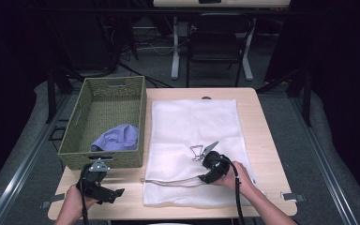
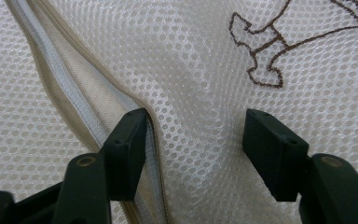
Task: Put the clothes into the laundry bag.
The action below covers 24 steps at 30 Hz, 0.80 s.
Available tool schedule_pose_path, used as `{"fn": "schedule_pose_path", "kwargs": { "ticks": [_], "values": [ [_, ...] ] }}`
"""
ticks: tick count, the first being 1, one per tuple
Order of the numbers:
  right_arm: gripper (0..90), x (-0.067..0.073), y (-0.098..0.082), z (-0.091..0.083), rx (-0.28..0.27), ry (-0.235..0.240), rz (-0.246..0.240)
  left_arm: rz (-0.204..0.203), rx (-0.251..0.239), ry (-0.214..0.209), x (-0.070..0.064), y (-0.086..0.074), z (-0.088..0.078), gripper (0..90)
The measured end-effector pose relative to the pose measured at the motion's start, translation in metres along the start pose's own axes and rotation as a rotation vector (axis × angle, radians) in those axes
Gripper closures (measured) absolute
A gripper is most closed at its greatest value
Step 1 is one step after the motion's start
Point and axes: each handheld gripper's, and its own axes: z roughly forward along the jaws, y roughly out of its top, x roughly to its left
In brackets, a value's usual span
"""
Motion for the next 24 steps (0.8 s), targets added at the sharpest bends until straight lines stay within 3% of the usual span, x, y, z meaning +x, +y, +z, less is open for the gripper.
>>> {"fn": "schedule_pose_path", "kwargs": {
  "ticks": [3,5,10,19,24],
  "values": [
    [44.8,-0.001,0.000,-0.001,-0.002,-0.004,-0.003,0.000,0.000,0.000,0.000,0.000,0.000,0.1],
    [53.1,-0.005,-0.002,-0.002,-0.020,-0.005,0.023,0.003,0.001,0.001,0.000,0.000,0.000,0.1],
    [57.7,-0.007,-0.002,-0.003,-0.029,-0.001,0.045,0.003,-0.001,-0.001,0.000,0.000,0.000,0.1],
    [72.2,-0.006,0.000,-0.006,-0.039,-0.011,0.033,-0.001,-0.032,-0.004,0.001,0.000,-0.001,0.1],
    [79.5,-0.007,0.001,-0.010,-0.033,-0.025,0.054,-0.002,-0.028,-0.009,0.002,0.000,-0.002,0.1]
  ]
}}
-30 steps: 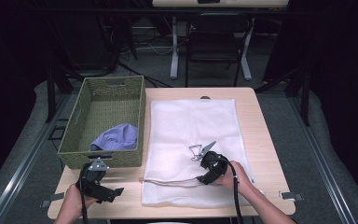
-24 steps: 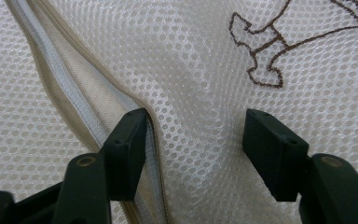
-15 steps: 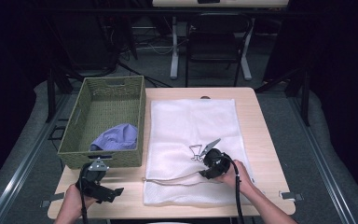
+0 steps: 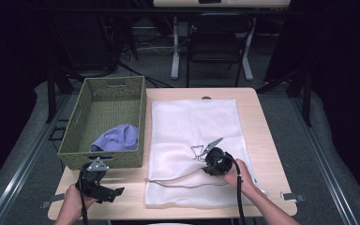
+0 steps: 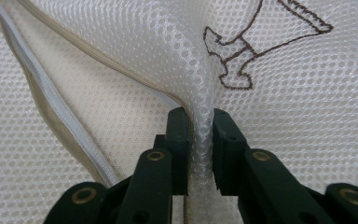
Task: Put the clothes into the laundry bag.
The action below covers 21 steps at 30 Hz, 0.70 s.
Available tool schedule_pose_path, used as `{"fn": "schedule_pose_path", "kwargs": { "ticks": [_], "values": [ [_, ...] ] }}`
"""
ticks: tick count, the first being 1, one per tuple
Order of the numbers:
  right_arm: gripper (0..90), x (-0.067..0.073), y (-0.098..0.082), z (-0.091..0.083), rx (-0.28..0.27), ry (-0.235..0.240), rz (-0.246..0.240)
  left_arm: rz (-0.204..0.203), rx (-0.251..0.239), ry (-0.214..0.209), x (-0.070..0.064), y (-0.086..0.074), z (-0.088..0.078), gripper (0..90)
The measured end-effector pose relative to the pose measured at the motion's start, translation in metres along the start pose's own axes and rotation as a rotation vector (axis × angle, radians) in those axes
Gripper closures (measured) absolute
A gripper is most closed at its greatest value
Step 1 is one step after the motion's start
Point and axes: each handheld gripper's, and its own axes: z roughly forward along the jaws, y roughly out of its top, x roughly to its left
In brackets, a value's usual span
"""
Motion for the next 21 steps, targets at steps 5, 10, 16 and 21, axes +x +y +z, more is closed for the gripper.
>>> {"fn": "schedule_pose_path", "kwargs": {
  "ticks": [5,10,16,21],
  "values": [
    [83.1,-0.002,0.006,-0.003,0.013,0.003,0.020,0.003,-0.006,0.007,0.000,0.000,0.001,0.1],
    [83.2,-0.004,0.009,-0.006,0.004,0.010,0.031,0.004,-0.012,-0.010,0.000,0.000,0.000,0.2],
    [83.8,-0.007,0.018,-0.011,-0.005,0.013,0.032,0.008,-0.008,-0.046,0.000,0.000,0.000,0.1],
    [84.1,-0.007,0.021,-0.015,-0.021,0.013,0.027,0.005,-0.009,-0.049,0.000,0.000,0.000,0.1]
  ]
}}
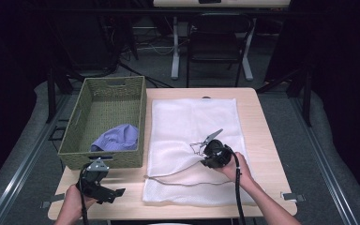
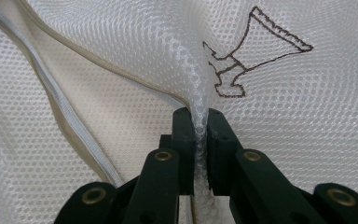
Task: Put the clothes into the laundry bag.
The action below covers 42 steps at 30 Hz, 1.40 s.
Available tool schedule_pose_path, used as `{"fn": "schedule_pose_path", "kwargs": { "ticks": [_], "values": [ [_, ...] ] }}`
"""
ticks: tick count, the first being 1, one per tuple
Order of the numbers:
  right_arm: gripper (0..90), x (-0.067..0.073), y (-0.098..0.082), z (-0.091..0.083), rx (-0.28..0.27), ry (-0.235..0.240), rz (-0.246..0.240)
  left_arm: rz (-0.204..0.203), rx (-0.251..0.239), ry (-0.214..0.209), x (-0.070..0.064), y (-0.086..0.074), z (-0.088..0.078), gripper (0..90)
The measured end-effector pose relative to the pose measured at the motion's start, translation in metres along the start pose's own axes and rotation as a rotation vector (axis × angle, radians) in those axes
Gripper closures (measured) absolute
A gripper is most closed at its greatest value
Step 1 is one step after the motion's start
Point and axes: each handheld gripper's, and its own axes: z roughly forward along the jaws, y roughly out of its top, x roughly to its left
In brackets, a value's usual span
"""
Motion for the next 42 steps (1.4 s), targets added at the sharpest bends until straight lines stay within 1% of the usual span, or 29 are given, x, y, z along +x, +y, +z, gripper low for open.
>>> {"fn": "schedule_pose_path", "kwargs": {
  "ticks": [1,2,4,6,10,14,16,23,24,25,26,27,28,29,30,32,33,34,39,41,42],
  "values": [
    [84.2,0.001,0.000,-0.003,-0.015,-0.004,0.013,-0.002,0.000,0.001,0.000,0.001,-0.001,0.1],
    [84.2,0.001,0.000,-0.004,-0.023,-0.004,0.015,-0.005,-0.006,0.002,0.000,0.001,-0.001,0.1],
    [84.1,0.002,0.001,-0.005,-0.034,-0.002,0.008,0.001,-0.010,0.005,-0.001,0.001,-0.002,0.1],
    [84.1,0.002,0.001,-0.006,-0.040,-0.004,0.005,-0.002,-0.015,0.009,-0.001,0.001,-0.001,0.1],
    [84.2,0.003,0.002,-0.012,-0.063,-0.014,0.004,-0.009,-0.005,0.016,-0.001,0.001,-0.002,0.1],
    [84.2,0.004,0.002,-0.015,-0.075,-0.016,0.007,-0.009,-0.003,0.011,-0.001,0.001,-0.002,0.0],
    [84.1,0.003,0.003,-0.018,-0.088,-0.014,0.005,-0.003,0.003,0.007,-0.001,0.001,-0.001,0.0],
    [84.3,0.003,0.005,-0.022,-0.105,-0.017,0.003,-0.008,0.000,0.005,-0.001,0.001,-0.002,0.0],
    [84.3,0.003,0.005,-0.024,-0.105,-0.018,0.001,-0.008,0.000,0.008,-0.001,0.001,-0.002,0.1],
    [84.3,0.003,0.005,-0.025,-0.108,-0.019,-0.002,-0.004,0.016,0.020,-0.001,0.001,-0.002,0.2],
    [84.2,0.004,0.005,-0.026,-0.106,-0.018,0.006,-0.005,0.028,0.041,0.000,0.001,-0.001,0.2],
    [84.2,0.004,0.005,-0.026,-0.106,-0.018,0.006,-0.005,0.028,0.041,0.000,0.001,-0.001,0.8],
    [84.2,0.003,0.005,-0.026,-0.114,-0.018,-0.008,-0.020,0.040,0.035,0.001,0.001,-0.001,0.8],
    [84.3,0.003,0.006,-0.027,-0.124,-0.019,-0.008,-0.028,0.035,0.013,0.003,0.000,-0.001,1.2],
    [84.4,0.003,0.006,-0.028,-0.124,-0.023,-0.010,-0.022,0.033,0.006,0.003,0.000,-0.002,1.3],
    [84.5,0.004,0.006,-0.029,-0.126,-0.026,-0.007,-0.017,0.019,0.013,0.000,0.002,-0.004,1.3],
    [84.5,0.004,0.007,-0.030,-0.128,-0.024,-0.015,-0.010,0.016,0.011,0.000,0.003,-0.005,1.3],
    [84.5,0.004,0.008,-0.032,-0.137,-0.020,-0.018,-0.002,0.013,0.007,-0.002,0.004,-0.006,1.1],
    [84.6,0.005,0.011,-0.039,-0.161,-0.015,-0.026,0.012,0.011,-0.003,-0.004,0.008,-0.011,0.6],
    [84.6,0.005,0.012,-0.042,-0.174,-0.016,-0.027,0.015,-0.001,-0.009,-0.006,0.010,-0.013,0.4],
    [84.6,0.005,0.012,-0.043,-0.175,-0.016,-0.028,0.026,0.003,-0.014,-0.007,0.012,-0.015,0.3]
  ]
}}
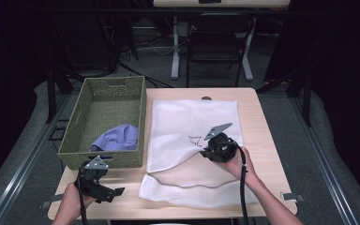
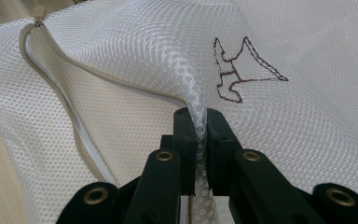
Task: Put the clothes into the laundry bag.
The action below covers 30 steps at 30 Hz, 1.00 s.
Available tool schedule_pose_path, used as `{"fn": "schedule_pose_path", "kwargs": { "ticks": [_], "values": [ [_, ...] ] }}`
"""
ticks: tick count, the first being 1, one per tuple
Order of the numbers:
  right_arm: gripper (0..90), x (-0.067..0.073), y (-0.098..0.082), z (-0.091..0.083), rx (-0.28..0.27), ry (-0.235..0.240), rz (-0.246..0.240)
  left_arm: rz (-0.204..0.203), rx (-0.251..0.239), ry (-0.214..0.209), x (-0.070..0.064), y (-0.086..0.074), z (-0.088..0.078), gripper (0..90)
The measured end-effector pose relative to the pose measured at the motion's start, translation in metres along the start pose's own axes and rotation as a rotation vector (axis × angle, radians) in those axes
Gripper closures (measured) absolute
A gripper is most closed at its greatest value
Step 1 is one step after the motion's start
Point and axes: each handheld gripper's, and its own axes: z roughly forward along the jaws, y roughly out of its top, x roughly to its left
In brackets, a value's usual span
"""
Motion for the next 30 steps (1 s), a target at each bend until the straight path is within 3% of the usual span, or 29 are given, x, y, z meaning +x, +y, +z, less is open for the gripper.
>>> {"fn": "schedule_pose_path", "kwargs": {
  "ticks": [5,9,18,19,21,26,30],
  "values": [
    [84.5,-0.001,0.000,0.001,0.005,0.009,-0.013,0.020,-0.017,-0.042,-0.006,0.009,-0.009,0.3],
    [84.6,-0.002,0.002,0.002,0.015,0.016,-0.009,0.058,-0.028,-0.037,-0.011,0.015,-0.015,0.2],
    [84.6,-0.003,0.003,0.004,0.033,0.022,-0.039,0.074,-0.045,-0.043,-0.011,0.032,-0.027,0.2],
    [84.6,-0.003,0.003,0.005,0.038,0.023,-0.041,0.091,-0.041,-0.038,-0.011,0.037,-0.028,0.2],
    [84.7,-0.004,0.004,0.008,0.047,0.025,-0.046,0.092,-0.038,-0.040,-0.010,0.039,-0.028,0.2],
    [84.7,-0.002,0.005,0.008,0.034,0.022,-0.051,0.111,-0.043,0.002,-0.005,0.058,-0.030,0.4],
    [84.7,-0.003,0.004,0.008,0.030,0.026,-0.049,0.119,-0.047,0.004,0.001,0.068,-0.033,0.2]
  ]
}}
